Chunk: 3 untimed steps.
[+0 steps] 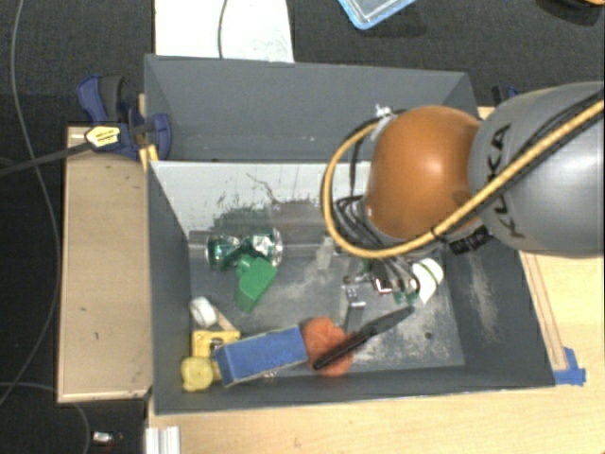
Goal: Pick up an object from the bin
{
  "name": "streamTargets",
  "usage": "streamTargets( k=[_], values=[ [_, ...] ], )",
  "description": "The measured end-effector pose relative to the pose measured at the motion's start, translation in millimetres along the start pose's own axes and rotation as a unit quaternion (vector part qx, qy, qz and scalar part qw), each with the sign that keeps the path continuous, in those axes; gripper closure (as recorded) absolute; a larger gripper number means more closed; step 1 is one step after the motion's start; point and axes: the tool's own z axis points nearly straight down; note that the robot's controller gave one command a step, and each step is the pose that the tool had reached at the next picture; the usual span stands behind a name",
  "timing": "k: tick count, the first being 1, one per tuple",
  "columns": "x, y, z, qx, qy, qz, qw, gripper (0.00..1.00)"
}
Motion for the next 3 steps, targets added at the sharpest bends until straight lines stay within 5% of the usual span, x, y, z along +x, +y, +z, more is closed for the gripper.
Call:
streamTargets(
  k=[1,2,3],
  values=[
    [12.1,-10,13,0.0,-0.0055,-0.069,0.9976,0.0],
    [-52.2,7,4,0.0,-0.0068,-0.028,0.9996,0.0],
    [-39.2,33,35,0.0,-0.0002,0.013,0.9999,0.0]
  ],
)
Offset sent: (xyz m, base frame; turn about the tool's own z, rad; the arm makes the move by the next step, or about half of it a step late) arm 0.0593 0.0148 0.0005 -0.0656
